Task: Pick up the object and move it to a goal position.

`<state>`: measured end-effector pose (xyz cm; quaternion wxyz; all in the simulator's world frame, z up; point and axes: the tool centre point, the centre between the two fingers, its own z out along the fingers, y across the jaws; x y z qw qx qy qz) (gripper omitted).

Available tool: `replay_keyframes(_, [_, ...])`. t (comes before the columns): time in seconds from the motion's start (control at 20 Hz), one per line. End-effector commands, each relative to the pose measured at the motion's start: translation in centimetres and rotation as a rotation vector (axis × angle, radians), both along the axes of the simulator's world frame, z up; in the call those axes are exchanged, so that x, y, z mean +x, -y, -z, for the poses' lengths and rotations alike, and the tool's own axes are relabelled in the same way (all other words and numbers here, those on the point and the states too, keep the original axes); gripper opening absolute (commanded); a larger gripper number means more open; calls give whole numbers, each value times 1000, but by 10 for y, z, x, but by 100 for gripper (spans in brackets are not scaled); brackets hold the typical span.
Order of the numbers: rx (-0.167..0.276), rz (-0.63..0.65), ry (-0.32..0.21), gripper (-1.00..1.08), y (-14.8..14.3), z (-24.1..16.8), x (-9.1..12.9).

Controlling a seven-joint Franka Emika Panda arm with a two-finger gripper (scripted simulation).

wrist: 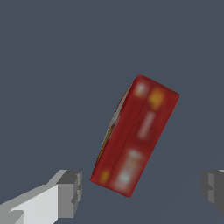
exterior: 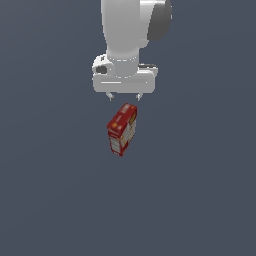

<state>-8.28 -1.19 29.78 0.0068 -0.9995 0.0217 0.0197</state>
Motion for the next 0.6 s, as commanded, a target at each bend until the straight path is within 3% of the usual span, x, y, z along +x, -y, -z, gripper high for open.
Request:
replay_keyframes(0.0, [0, 0, 0, 100, 0, 0, 0])
replay_keyframes(0.55, [-25, -16, 4, 100, 13, -8, 1])
